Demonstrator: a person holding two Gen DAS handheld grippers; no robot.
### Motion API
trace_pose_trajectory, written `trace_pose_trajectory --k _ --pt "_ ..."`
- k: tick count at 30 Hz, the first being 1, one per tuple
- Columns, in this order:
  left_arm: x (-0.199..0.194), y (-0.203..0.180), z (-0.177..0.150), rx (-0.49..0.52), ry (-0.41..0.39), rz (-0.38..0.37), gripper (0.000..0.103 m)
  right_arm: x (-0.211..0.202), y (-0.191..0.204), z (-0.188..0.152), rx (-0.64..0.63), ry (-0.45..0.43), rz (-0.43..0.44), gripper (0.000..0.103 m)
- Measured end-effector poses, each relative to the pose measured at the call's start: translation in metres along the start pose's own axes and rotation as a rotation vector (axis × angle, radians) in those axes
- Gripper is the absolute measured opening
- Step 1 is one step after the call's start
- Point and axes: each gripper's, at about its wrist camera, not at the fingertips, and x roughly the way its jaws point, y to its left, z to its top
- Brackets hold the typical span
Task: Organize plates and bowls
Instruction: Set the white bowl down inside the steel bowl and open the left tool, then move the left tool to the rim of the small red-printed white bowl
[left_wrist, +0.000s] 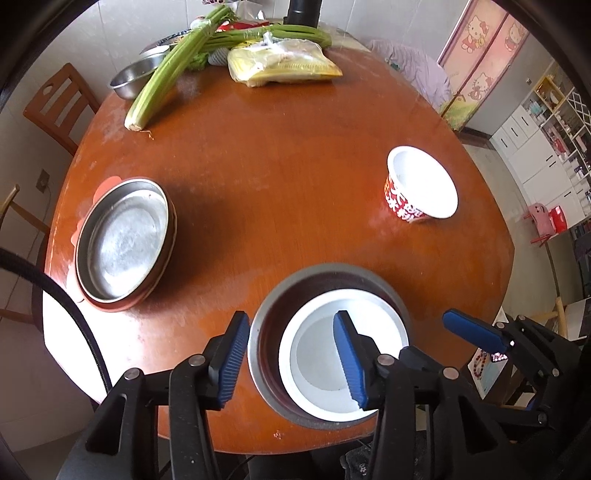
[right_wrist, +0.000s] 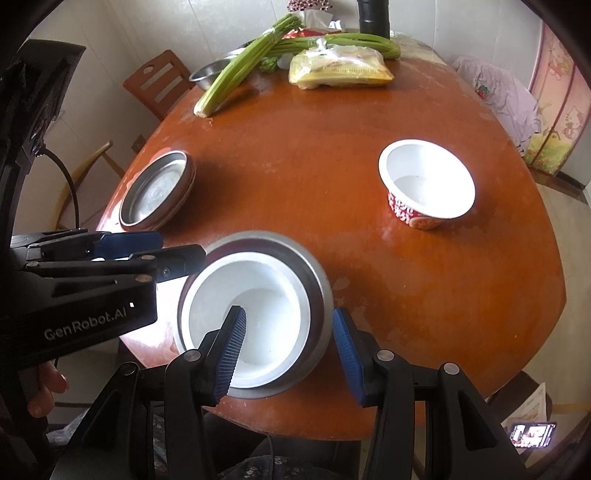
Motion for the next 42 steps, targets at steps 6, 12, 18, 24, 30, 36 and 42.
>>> trace_pose_trajectory --k 6,12,18,24,30,36,42 --pt "-0.004 0.0 0.004 0.003 -0.014 0.004 0.052 -0.004 -0.001 0.003 -0.002 -0.011 0.0 0.051" --pt "-0.009 0.0 0.009 0.0 -0.029 0.0 0.06 -0.009 -0.004 0.006 0.002 -0.024 -0.004 0.051" --pt "-0.017 -0.004 0.016 -0.003 -0.058 0.002 0.063 -0.016 -0.014 0.01 0.024 -0.046 -0.008 0.051" --pt "-0.028 -0.009 0.027 -0.002 -0.093 0.005 0.064 -0.026 -0.026 0.018 0.047 -0.075 -0.016 0.051" --pt "-0.039 -0.016 0.041 0.012 -0.125 0.008 0.064 -0.035 -0.038 0.03 0.07 -0.106 -0.021 0.058" --pt "-0.042 -0.021 0.054 0.023 -0.145 0.018 0.066 -0.043 -0.05 0.041 0.095 -0.135 -0.027 0.06" --pt "-0.04 -0.027 0.065 0.035 -0.158 0.014 0.066 -0.048 -0.063 0.052 0.115 -0.152 -0.042 0.061"
